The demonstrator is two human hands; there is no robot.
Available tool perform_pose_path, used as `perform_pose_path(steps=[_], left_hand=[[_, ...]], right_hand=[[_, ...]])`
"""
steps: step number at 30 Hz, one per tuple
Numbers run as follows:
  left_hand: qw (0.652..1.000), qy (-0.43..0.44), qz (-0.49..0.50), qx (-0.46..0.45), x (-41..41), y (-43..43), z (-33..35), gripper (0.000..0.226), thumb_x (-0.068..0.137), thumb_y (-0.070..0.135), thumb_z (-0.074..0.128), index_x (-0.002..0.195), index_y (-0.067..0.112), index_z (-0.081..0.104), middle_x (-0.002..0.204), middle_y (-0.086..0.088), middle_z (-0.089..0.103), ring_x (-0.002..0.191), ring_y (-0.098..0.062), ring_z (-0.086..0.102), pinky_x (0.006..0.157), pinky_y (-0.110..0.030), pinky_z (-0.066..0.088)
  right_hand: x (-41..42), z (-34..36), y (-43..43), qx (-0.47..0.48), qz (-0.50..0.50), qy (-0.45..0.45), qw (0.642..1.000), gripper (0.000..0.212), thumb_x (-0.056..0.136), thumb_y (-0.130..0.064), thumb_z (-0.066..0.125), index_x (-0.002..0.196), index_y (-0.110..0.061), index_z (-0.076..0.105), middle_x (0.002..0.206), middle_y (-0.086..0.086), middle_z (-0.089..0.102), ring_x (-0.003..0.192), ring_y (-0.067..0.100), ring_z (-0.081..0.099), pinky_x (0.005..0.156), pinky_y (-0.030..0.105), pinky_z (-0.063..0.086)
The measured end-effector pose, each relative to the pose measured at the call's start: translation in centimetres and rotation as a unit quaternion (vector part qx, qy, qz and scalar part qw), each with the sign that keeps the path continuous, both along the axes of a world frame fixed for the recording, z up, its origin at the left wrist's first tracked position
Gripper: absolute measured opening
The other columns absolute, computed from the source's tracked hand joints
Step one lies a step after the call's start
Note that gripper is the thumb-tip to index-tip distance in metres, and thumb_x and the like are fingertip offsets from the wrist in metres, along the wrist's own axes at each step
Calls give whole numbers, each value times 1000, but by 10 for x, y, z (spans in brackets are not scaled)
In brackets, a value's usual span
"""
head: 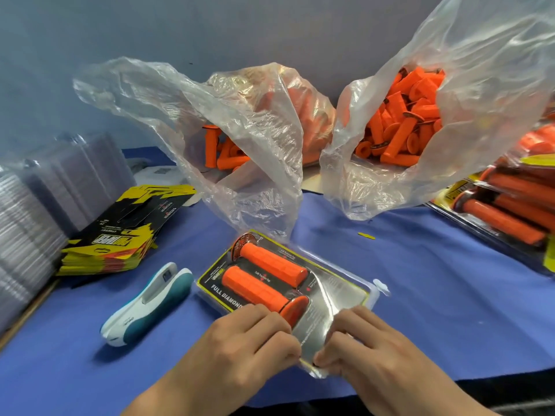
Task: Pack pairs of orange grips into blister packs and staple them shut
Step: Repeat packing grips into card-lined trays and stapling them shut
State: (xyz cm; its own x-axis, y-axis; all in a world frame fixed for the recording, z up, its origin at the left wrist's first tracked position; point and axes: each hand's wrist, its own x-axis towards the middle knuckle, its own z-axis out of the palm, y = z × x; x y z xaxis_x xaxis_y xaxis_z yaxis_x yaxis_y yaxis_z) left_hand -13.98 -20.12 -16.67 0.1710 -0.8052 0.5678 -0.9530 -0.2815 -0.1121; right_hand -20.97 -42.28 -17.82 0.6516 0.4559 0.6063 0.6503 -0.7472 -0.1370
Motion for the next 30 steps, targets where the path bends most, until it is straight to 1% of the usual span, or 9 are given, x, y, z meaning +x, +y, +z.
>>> perform_pose_path(steps=[4,8,10,12,15,18,23,28,30], left_hand=[[1000,-2,-19,-7,5,-1,-9,17,92,11,68,76,12,65,79,0,58,66,-19,51,60,-28,44],[1000,23,14,-12,16,8,-11,18,95,16,65,78,12,66,82,2,59,68,-19,54,61,-29,47],[999,17,29,11,22,13,-11,19,97,17,62,80,13,67,83,3,60,69,-19,55,61,-32,49],[999,6,41,28,28,17,-11,19,98,18,60,82,14,67,84,4,60,70,-20,57,61,-34,50],[996,-5,80,36,40,28,-8,21,99,22,57,82,15,67,84,4,62,72,-20,61,63,-36,52],[993,-24,108,41,54,40,-3,22,99,26,55,83,17,68,86,7,64,77,-18,64,68,-35,52],[988,-45,140,48,66,47,-5,20,97,29,56,84,20,69,88,7,65,75,-18,63,69,-32,49],[982,-43,179,48,73,49,-7,26,96,39,53,83,20,67,87,6,65,76,-20,61,68,-33,48],[976,-38,210,43,74,52,-7,30,94,43,52,82,20,66,85,7,65,77,-21,63,67,-35,51]], right_hand=[[-3,-2,-6,-3,14,46,999,23,78,-1,72,82,-22,62,82,-6,51,71,12,48,62,15,42],[-3,-1,-21,38,28,78,996,23,84,-1,69,84,-22,60,94,-15,45,82,-4,40,69,5,34],[-3,-2,-26,48,36,98,993,28,84,1,69,87,-25,57,98,-17,43,86,-8,39,70,5,35],[-2,-4,-32,55,41,113,991,31,85,2,67,90,-27,56,99,-20,43,86,-8,42,69,8,40],[-2,-8,-42,80,39,127,988,24,91,-6,61,91,-30,56,99,-19,47,82,0,50,66,16,47],[1,-9,-48,32,-3,96,995,24,89,-8,66,90,-29,56,97,-14,50,77,10,52,61,24,48],[8,-9,-43,-36,-52,45,997,33,77,-6,80,86,-26,56,93,-7,56,79,14,56,67,22,47],[14,-10,-39,-71,-63,10,995,26,80,-4,75,83,-23,58,93,-5,57,80,14,53,68,18,42],[16,-12,-40,-76,-73,11,994,27,82,-1,72,83,-24,57,94,-6,56,80,13,51,77,12,33]])
